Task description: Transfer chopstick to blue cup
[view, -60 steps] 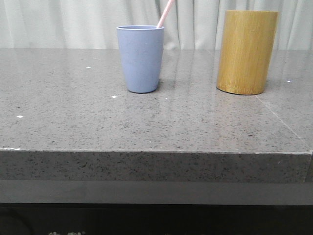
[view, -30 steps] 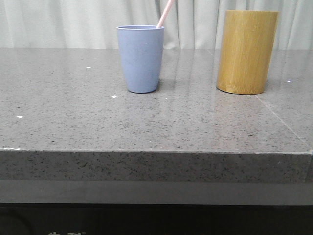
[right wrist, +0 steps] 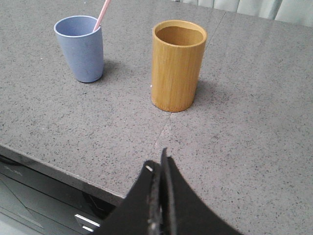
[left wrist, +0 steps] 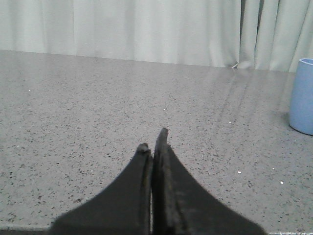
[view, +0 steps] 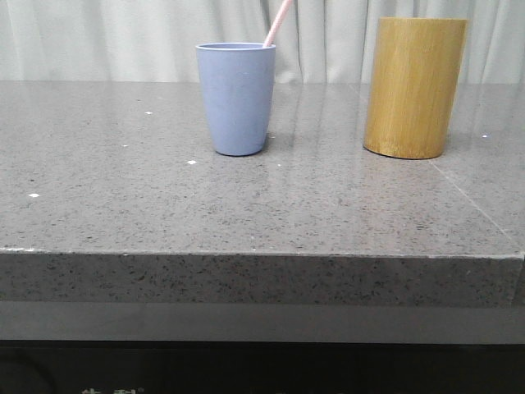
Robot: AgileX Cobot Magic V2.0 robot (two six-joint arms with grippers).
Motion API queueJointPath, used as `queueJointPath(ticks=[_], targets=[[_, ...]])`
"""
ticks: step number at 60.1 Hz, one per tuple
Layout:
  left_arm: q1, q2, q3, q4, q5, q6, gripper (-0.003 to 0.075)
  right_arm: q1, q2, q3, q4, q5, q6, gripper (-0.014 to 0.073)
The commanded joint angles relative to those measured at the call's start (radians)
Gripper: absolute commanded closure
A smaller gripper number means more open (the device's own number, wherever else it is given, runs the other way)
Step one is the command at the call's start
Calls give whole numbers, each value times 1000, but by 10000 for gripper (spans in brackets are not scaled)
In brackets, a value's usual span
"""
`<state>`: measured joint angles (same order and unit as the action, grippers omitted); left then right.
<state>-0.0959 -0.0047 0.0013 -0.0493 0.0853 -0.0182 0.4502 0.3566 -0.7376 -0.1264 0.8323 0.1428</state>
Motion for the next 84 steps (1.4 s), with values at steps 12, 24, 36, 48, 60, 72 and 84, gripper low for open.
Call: queueJointPath(ticks=[12,24,36,48,60,72,84], targets=[[2,-24,9,1,-85,-10,739,-7,9,-23,-18,-71,-2,662],[2,-24,9,1,-85,-10,739,-9,5,-17,-23,-76,-2,662],[2,-24,9,1,-85,-10,739,-121,-89,170,-51,-314,-2,662],[2,-24,9,1,-85,-10,739,-290,-271,479,22,-656,-2,662],[2,-24,9,1,-85,-10,739,-386,-367,682,79,-784,-2,662],[2,-24,9,1,-85,-10,739,-401,-380,760,80,-873,-2,662],[2,-24,9,1,-85,-10,739,-401,-388,760,80,-882,-2,662]])
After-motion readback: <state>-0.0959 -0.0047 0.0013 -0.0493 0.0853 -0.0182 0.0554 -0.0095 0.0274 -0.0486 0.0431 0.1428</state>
